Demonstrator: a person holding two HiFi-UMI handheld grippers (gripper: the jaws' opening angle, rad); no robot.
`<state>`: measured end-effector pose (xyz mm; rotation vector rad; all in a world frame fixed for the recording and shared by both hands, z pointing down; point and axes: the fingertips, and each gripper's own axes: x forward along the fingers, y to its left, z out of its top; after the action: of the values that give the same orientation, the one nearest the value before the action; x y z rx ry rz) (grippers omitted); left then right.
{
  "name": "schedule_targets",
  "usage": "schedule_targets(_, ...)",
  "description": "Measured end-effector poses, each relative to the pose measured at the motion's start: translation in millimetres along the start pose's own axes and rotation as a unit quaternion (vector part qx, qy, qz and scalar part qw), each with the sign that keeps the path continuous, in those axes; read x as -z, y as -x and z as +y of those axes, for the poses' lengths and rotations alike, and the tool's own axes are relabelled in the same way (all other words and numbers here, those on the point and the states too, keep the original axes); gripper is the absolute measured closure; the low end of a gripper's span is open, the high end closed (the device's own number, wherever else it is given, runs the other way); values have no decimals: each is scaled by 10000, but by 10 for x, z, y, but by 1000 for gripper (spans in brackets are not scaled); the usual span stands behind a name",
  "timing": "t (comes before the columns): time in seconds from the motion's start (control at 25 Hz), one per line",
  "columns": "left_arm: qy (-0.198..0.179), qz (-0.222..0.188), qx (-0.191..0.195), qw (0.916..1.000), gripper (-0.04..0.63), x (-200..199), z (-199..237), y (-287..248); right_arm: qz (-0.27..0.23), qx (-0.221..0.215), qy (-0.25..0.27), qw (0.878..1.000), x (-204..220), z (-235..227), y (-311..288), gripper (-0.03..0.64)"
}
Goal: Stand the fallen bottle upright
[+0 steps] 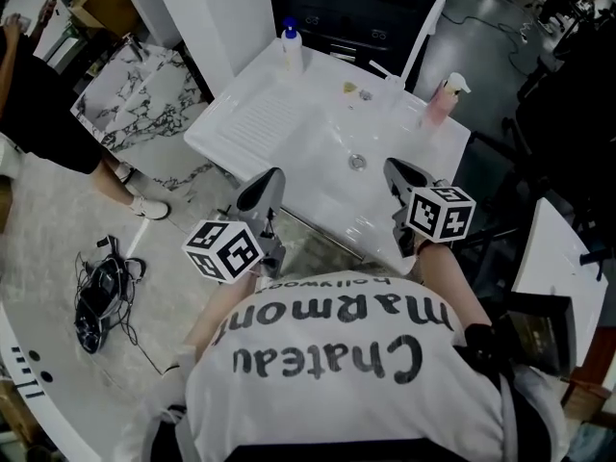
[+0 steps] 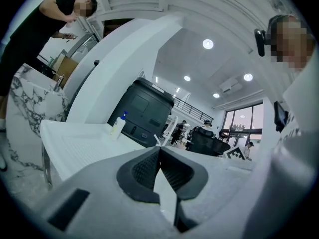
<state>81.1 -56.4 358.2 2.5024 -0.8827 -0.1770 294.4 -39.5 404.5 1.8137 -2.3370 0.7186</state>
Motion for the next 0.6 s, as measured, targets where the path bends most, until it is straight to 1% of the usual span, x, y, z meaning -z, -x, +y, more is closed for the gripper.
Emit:
schedule_targets(0.2, 54, 29, -175, 9998, 581, 195, -123, 101, 109, -143, -45, 9998, 148, -76, 90, 604)
schedule_targets(0.6, 239, 22, -591, 9980, 581, 473, -135, 332, 437, -280, 24, 9987, 462, -131, 151, 603)
